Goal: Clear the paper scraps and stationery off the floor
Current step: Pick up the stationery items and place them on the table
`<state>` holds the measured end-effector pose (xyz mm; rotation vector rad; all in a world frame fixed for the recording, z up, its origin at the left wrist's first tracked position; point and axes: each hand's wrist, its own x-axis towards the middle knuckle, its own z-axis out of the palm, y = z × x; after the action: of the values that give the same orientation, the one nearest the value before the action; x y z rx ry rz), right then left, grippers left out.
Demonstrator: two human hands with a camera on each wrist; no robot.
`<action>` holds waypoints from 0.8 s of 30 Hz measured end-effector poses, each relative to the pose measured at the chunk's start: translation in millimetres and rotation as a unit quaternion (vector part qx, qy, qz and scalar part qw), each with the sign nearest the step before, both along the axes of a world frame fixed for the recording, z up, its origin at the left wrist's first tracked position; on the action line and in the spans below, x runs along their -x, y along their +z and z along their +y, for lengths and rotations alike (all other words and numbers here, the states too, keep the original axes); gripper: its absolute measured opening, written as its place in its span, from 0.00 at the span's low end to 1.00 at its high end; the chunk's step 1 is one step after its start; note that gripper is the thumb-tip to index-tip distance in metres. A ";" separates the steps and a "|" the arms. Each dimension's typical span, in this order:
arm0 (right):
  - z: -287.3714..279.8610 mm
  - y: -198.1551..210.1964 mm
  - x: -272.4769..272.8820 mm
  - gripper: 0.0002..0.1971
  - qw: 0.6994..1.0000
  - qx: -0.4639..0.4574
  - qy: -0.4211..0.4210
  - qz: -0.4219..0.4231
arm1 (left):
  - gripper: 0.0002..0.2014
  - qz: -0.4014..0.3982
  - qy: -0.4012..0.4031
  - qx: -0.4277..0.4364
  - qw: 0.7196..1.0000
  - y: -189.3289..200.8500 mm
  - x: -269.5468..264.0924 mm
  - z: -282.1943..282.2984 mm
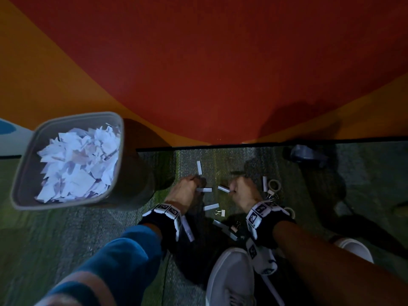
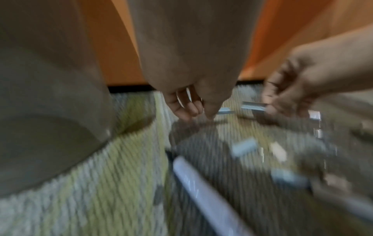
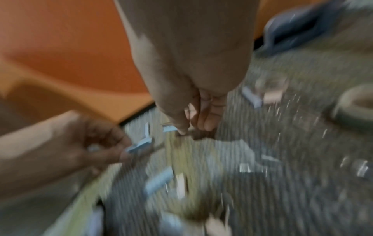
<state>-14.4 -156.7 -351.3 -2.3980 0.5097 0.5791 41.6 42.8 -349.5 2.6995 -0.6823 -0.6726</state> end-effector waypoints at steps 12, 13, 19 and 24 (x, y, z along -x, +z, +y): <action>-87.5 232.9 -0.9 0.06 0.979 -0.017 -0.092 -0.183 | 0.07 -0.111 0.077 0.209 0.968 195.8 -16.7 -74.5; -95.1 253.5 0.3 0.07 0.976 -0.011 -0.089 -0.199 | 0.06 -0.122 0.078 0.233 0.962 212.7 -15.7 -84.1; -138.7 388.4 53.1 0.06 0.947 0.007 -0.100 -0.306 | 0.07 -0.193 0.061 0.342 0.918 334.2 15.5 -144.0; -172.3 466.5 120.9 0.06 0.911 -0.010 -0.156 -0.382 | 0.08 -0.222 0.026 0.398 0.890 417.2 56.2 -198.5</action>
<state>-135.2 -329.0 115.3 -2.2203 0.5020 -0.4882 -14.6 -155.7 67.7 2.0631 -0.7644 0.2422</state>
